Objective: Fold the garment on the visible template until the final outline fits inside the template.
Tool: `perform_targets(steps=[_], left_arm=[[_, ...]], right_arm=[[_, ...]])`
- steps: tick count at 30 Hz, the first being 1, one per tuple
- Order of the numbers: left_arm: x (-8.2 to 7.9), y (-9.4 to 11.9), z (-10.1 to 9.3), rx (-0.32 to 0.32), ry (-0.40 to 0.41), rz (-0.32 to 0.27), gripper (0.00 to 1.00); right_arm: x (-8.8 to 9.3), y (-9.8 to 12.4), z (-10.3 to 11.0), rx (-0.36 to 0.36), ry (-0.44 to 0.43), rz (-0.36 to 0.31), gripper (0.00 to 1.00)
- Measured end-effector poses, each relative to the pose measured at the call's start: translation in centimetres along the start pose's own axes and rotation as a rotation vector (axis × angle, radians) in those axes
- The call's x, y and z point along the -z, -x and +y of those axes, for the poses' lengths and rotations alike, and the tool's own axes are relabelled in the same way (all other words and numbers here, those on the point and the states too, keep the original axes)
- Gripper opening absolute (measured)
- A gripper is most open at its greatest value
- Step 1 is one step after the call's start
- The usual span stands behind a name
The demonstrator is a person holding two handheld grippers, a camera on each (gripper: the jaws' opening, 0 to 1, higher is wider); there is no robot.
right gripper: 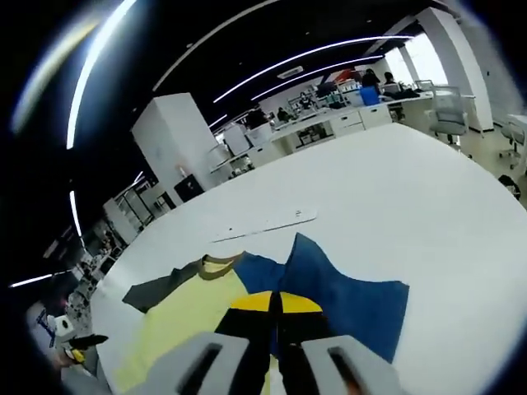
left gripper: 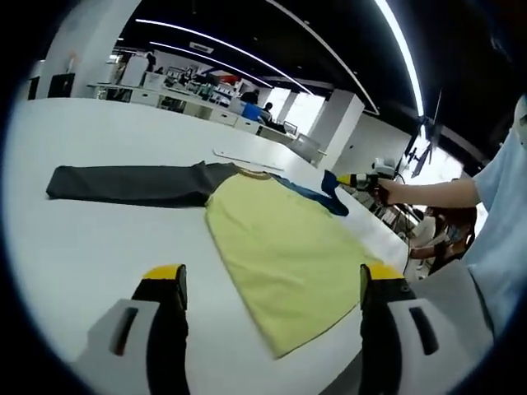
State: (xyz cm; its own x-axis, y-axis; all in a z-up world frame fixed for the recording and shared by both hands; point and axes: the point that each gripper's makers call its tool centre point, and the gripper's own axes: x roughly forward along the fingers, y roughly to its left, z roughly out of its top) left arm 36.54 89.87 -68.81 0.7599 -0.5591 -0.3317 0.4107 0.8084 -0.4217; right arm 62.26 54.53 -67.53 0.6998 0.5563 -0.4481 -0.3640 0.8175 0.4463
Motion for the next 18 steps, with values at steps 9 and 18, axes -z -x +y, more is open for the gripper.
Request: perform_targets(steps=[9, 18], left_arm=[[0.0, -0.1, -0.2, -0.009, -0.076, 0.012, 0.89], [1.1, -0.7, -0.2, -0.007, -0.15, 0.071, 0.97]], right_arm=[[-0.2, -4.1, 6.3, -0.116, 0.03, 0.027, 0.0], [0.0, -6.8, 12.7, -0.227, 0.08, 0.055, 0.0]])
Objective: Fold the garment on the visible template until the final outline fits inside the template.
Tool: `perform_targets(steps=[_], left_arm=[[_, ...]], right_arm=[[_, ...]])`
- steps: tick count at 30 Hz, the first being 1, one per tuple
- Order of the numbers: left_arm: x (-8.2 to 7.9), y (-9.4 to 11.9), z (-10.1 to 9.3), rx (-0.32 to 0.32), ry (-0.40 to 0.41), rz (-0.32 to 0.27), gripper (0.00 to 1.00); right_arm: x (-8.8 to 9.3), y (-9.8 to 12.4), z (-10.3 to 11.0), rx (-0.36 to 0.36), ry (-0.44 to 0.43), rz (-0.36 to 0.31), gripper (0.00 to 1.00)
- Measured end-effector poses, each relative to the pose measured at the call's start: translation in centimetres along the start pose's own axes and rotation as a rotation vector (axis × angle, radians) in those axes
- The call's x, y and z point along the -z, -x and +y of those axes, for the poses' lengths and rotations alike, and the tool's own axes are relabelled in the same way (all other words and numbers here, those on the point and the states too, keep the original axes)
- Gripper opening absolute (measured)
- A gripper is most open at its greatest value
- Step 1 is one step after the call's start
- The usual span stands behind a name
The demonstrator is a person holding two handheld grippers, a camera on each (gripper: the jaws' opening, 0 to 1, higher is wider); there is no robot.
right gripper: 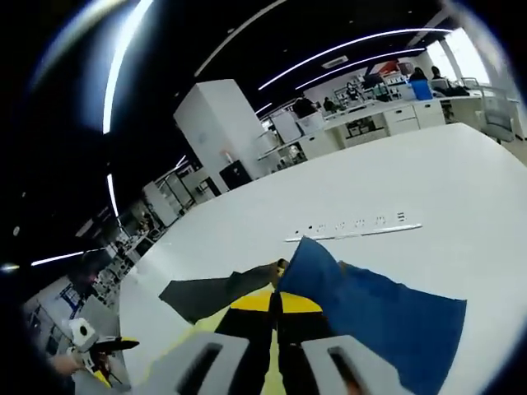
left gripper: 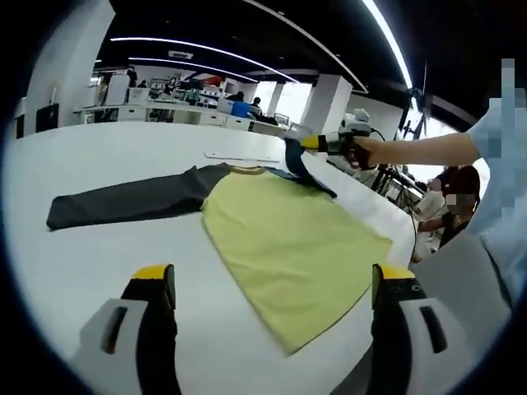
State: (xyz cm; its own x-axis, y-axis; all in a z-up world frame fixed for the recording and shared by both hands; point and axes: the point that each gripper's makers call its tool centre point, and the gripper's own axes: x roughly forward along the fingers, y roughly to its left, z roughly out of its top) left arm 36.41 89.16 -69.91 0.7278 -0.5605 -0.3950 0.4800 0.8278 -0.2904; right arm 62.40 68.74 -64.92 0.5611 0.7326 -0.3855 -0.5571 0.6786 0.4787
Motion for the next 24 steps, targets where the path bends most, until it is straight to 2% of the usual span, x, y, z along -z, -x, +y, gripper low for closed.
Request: perform_targets(steps=[13, 17, 24], left_arm=[[0.5, -0.2, 0.1, 0.013, 0.021, 0.018, 0.94], [0.7, -0.3, 0.2, 0.013, 0.025, 0.02, 0.93], [1.1, -0.4, 0.5, 0.014, 0.032, 0.03, 0.9]], right_arm=[[1.2, -6.3, 6.6, -0.083, 0.05, 0.037, 0.0], [2.2, -8.0, 8.0, -0.094, 0.099, 0.068, 0.0], [3.1, -9.5, 8.7, -0.097, 0.104, 0.09, 0.0]])
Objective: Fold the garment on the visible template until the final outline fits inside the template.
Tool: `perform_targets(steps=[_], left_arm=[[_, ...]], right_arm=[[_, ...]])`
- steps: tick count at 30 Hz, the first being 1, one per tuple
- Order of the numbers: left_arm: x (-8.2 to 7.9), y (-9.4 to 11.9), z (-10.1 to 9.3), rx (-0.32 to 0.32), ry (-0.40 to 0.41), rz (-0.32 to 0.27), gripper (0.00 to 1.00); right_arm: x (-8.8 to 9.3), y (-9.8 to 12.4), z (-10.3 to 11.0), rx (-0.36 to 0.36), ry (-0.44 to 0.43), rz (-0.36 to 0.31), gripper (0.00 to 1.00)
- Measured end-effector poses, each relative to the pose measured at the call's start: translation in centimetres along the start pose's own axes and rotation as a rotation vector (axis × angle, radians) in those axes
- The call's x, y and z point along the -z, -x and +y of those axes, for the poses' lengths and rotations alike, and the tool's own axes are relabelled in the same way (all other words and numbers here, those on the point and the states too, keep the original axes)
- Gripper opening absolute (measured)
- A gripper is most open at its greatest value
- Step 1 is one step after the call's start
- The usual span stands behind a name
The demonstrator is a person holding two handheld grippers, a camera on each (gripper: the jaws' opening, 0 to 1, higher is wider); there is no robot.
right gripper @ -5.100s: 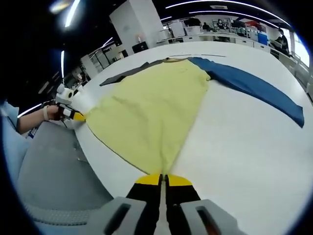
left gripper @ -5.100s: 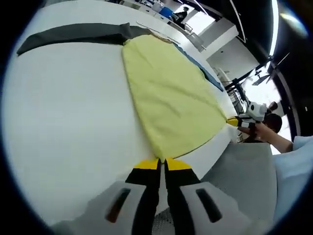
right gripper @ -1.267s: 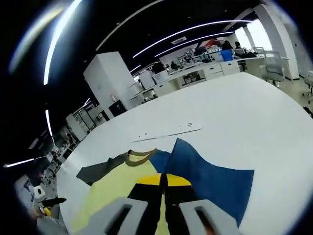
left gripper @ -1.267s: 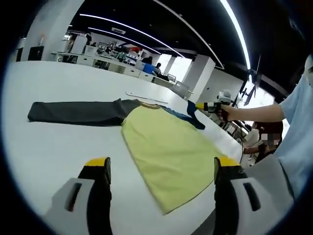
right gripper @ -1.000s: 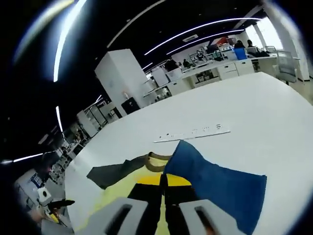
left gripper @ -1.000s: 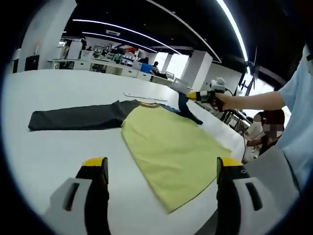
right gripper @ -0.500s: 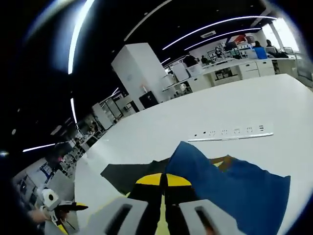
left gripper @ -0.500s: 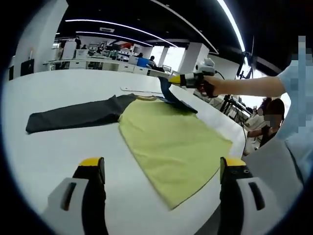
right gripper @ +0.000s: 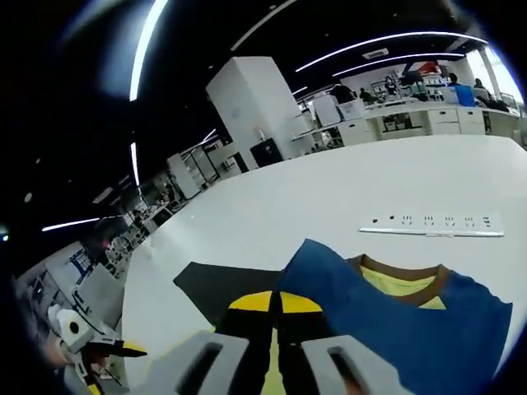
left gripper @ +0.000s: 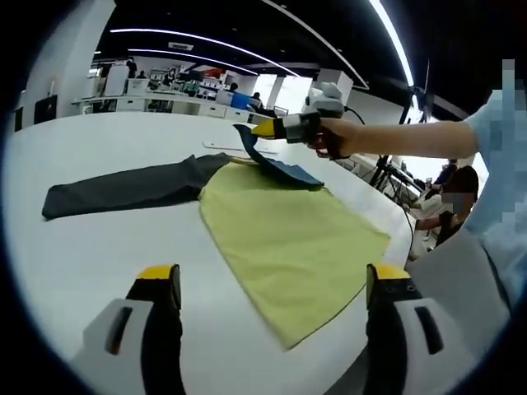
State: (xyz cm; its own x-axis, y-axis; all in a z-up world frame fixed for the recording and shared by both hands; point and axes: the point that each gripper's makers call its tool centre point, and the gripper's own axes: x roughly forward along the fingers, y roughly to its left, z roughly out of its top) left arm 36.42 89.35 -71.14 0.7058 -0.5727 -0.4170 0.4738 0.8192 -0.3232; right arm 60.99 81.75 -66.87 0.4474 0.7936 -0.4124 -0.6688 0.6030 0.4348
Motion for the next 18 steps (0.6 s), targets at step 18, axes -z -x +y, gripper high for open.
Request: perform_targets(steps=[18], left_arm=[[0.4, -0.1, 0.0, 0.0, 0.009, 0.019, 0.88]], right_arm=[[3.2, -3.6, 0.2, 0.028, 0.024, 0.096, 0.0]])
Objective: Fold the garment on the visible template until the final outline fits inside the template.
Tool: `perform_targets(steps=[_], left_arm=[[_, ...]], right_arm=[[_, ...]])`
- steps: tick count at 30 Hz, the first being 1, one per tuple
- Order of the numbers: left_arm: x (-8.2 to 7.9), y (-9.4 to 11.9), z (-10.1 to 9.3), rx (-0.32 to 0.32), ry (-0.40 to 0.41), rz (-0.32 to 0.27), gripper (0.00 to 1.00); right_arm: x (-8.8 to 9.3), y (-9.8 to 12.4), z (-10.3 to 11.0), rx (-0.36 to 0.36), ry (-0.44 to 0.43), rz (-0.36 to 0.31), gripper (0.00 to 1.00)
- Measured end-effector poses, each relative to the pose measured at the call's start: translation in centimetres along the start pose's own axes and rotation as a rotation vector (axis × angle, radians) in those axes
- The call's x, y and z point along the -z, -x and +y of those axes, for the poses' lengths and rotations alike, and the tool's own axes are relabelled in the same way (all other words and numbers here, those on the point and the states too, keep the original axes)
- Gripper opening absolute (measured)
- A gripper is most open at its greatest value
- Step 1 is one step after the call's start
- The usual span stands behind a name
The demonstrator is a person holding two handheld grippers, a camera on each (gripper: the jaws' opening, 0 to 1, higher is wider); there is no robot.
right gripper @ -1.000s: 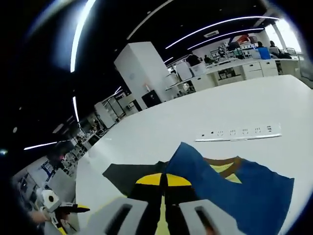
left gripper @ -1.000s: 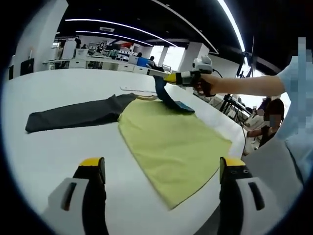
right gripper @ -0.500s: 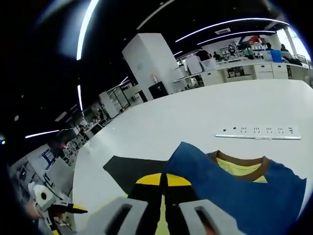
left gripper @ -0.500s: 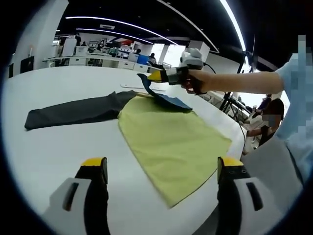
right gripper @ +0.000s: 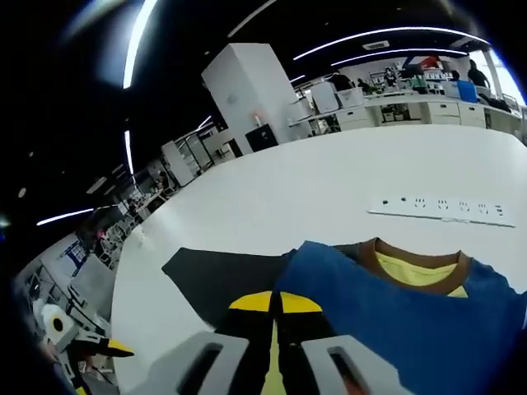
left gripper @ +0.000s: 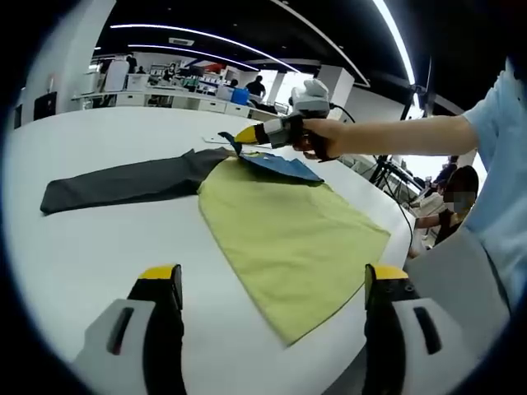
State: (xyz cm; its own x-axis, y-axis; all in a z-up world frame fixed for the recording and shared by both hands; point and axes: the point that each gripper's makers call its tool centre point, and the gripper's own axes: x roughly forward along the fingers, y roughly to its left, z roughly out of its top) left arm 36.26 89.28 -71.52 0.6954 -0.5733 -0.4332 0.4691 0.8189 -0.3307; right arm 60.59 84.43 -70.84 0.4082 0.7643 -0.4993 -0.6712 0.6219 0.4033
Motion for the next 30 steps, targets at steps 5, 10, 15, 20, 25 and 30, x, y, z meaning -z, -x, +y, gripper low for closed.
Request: perform_targets(steps=[5, 10, 15, 20, 25, 30], left_arm=[[0.0, 0.0, 0.1, -0.003, 0.007, 0.0, 0.88], [0.1, 0.0, 0.0, -0.003, 0.01, 0.003, 0.87], [0.1, 0.0, 0.0, -0.004, 0.012, 0.002, 0.87], [0.1, 0.1, 0.1, -0.006, 0.016, 0.001, 0.87], [0.1, 0.1, 0.1, -0.007, 0.016, 0.003, 0.88], [0.2, 0.1, 0.0, -0.007, 0.016, 0.005, 0.88]], right_arm=[[1.3, -1.1, 0.8, -0.02, 0.006, 0.045, 0.0], [2.3, -1.8, 0.8, -0.024, 0.009, 0.07, 0.0], [2.9, -2.1, 0.8, -0.023, -0.004, 0.087, 0.0], [3.6, -2.2, 1.0, -0.03, 0.007, 0.097, 0.0], [3.8, -2.1, 0.8, -0.022, 0.014, 0.093, 0.0], [3.8, -2.0, 1.5, -0.054, 0.046, 0.076, 0.26]])
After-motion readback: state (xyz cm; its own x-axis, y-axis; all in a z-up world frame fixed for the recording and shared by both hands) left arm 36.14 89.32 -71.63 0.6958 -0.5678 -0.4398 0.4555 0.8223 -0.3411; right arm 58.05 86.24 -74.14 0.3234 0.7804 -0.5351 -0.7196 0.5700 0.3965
